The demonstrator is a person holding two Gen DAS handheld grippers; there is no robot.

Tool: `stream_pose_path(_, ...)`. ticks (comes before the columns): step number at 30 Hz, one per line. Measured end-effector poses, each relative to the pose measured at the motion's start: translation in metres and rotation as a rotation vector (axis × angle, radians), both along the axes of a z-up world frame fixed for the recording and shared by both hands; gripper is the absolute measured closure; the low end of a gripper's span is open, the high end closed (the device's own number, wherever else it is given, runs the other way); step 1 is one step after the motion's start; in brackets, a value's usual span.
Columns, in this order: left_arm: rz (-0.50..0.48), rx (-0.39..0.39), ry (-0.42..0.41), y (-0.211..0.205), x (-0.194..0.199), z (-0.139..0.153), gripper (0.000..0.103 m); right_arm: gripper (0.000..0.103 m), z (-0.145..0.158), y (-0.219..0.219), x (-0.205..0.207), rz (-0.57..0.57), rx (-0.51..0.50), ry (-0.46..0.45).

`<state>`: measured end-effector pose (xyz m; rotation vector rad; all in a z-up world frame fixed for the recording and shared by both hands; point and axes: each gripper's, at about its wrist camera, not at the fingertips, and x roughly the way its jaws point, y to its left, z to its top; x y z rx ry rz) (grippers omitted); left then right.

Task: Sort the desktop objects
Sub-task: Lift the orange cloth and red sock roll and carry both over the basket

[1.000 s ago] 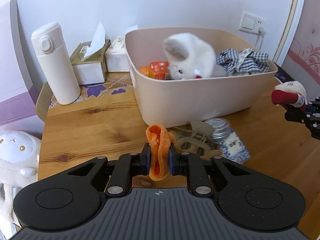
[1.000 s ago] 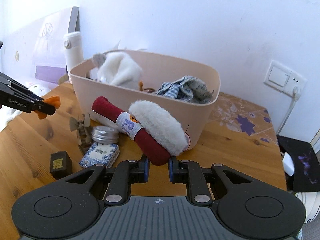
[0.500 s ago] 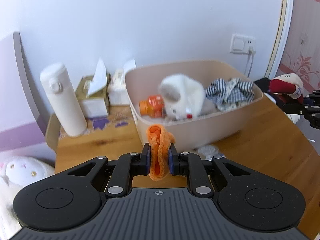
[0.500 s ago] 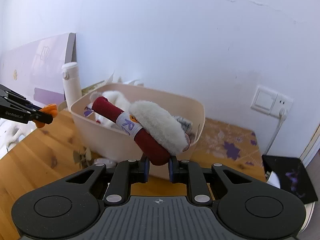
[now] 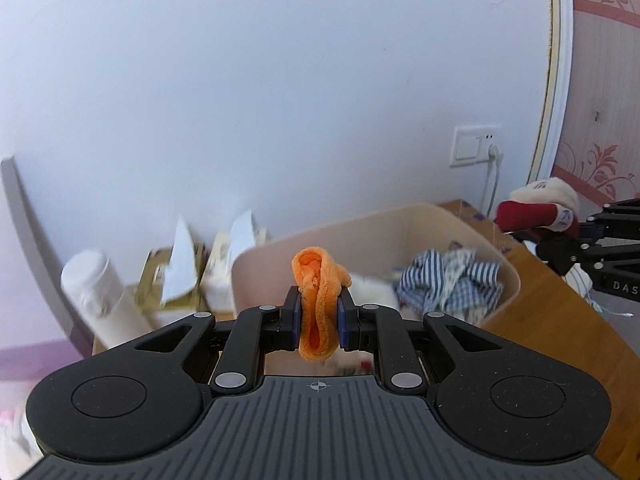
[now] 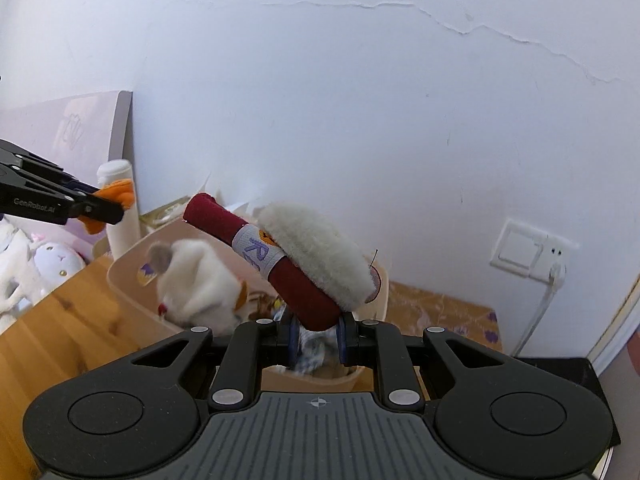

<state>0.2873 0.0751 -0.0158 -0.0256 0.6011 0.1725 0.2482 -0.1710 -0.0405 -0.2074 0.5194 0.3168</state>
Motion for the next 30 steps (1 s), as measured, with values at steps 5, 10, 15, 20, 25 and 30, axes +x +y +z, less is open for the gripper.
stream_pose_path(5,-0.02,0.03,-0.015,-0.003,0.026,0.005,0.086,0.086,0.007,0.004,0.024,-0.002,-0.002,-0.014)
stream_pose_path(10,-0.01,0.032,0.006,-0.002,0.049,0.005,0.086,0.086,0.007,0.003,0.048,-0.005,-0.015,-0.012)
stream_pose_path(15,0.01,0.048,0.071,0.0,0.077,-0.004,0.086,0.086,0.001,0.005,0.076,-0.006,-0.026,0.014)
stream_pose_path(20,0.039,0.033,0.15,0.008,0.106,-0.022,0.086,0.086,-0.012,0.016,0.095,0.036,-0.056,0.04)
stream_pose_path(25,0.055,0.05,0.233,0.009,0.126,-0.044,0.086,0.086,-0.03,0.027,0.11,0.05,-0.065,0.108)
stream_pose_path(30,0.093,0.033,0.334,0.014,0.141,-0.067,0.086,0.085,-0.048,0.036,0.121,0.079,-0.081,0.189)
